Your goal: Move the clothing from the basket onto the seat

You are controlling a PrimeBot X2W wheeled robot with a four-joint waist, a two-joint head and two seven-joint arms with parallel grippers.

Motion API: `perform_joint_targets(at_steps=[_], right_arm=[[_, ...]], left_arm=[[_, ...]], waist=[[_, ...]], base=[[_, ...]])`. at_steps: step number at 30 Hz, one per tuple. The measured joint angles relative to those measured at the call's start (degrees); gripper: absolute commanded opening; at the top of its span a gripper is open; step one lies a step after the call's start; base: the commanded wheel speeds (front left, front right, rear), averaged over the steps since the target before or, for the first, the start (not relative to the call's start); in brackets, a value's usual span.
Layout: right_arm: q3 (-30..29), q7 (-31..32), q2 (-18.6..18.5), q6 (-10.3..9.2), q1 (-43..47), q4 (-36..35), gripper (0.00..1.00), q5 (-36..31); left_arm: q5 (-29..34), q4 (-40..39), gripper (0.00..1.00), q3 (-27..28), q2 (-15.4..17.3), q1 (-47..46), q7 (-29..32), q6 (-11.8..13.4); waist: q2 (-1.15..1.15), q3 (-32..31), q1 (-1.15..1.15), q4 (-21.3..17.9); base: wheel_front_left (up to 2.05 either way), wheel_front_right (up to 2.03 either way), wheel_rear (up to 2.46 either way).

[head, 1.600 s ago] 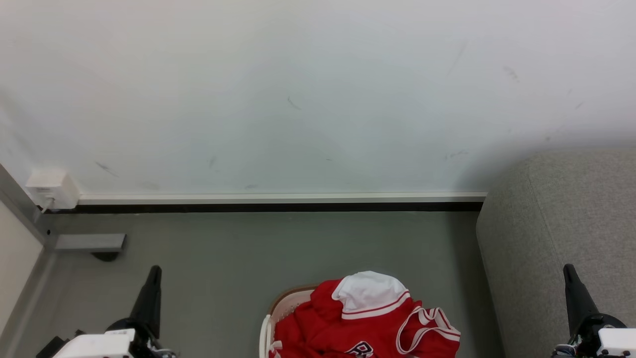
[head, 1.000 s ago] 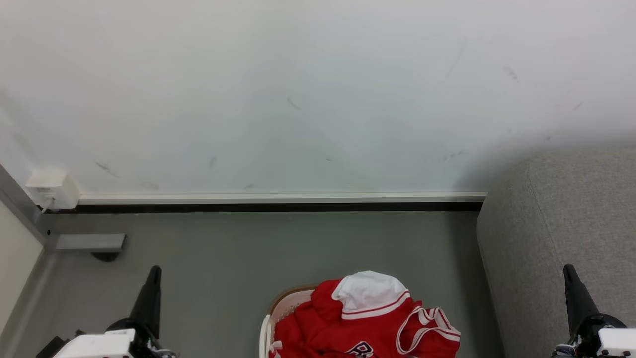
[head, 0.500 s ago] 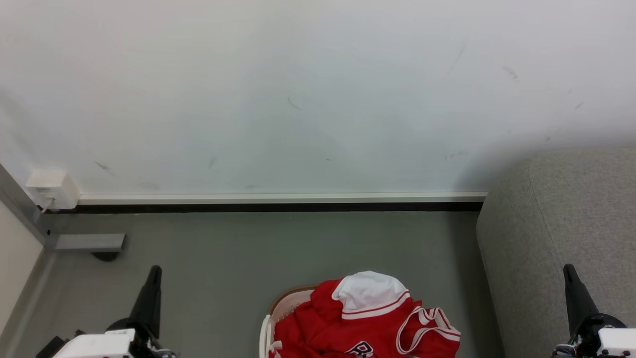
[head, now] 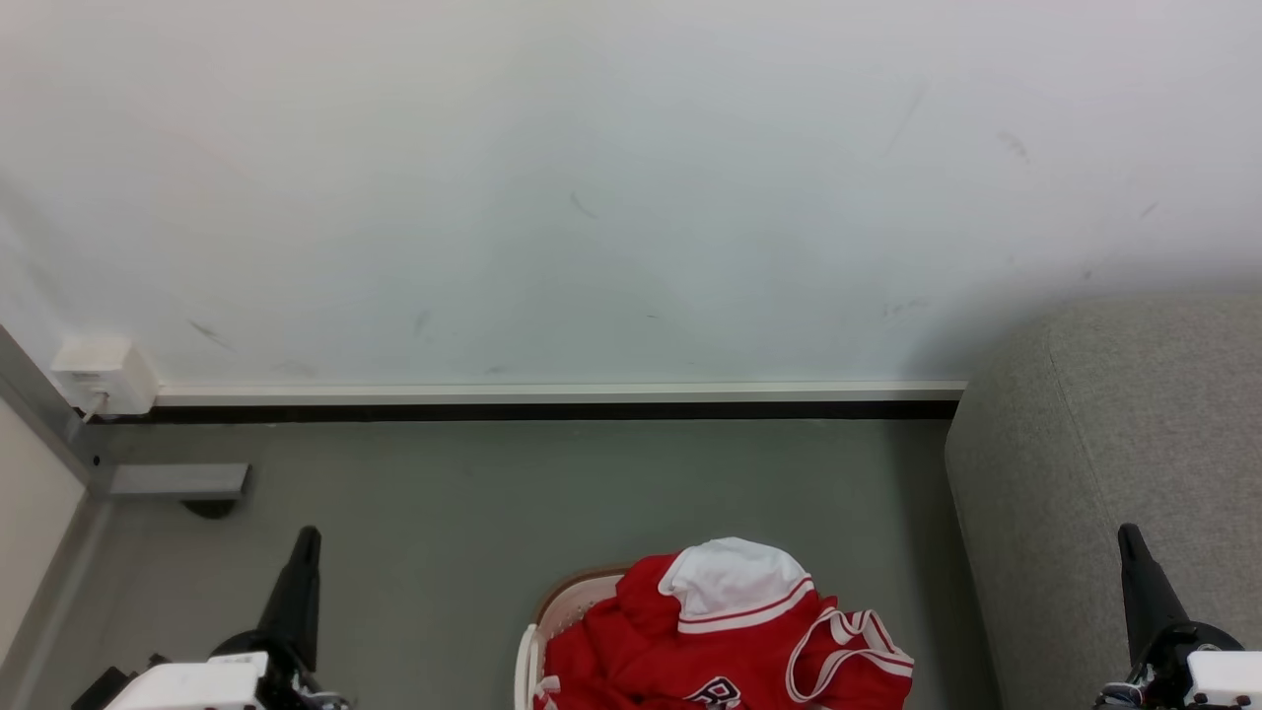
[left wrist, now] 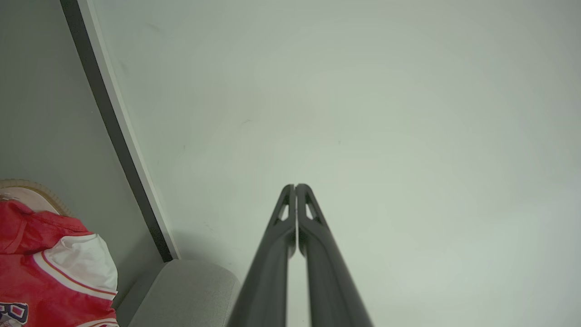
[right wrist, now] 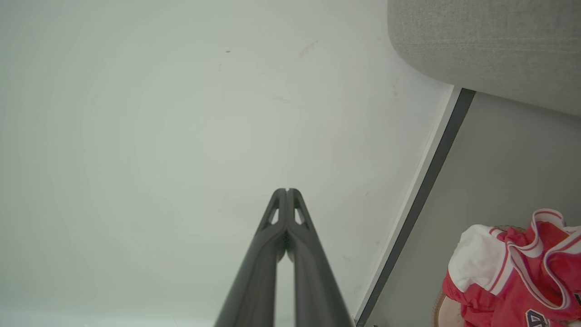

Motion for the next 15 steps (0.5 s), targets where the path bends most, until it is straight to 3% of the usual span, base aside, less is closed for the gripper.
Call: perform_joint_targets(at_steps=[3, 4, 15], right_arm=[[0.00, 0.00, 0.00, 0.00, 0.00, 0.00, 0.00, 0.00], [0.02, -0.02, 0.03, 0.00, 0.07, 0.16, 1.00, 0.00], [1.59, -2.69, 0.63, 0.00, 1.55, 1.26, 1.00, -3.81]], left_arm=[[0.00, -0.01, 0.00, 0.00, 0.00, 0.00, 0.00, 0.00], [0.01, 0.15, 1.00, -0.01, -0.02, 0.07, -0.02, -0.01], [0.96, 1.59, 1.00, -1.93, -0.42, 1.46, -2.70, 0.00]], waist=[[0.00, 0.00, 0.00, 0.00], [0.00, 0.00, 0.00, 0.00], [0.00, 0.02, 0.00, 0.02]], base=[[0.00, 0.00, 0.00], [0.00, 0.00, 0.00], [0.00, 0.00, 0.00]])
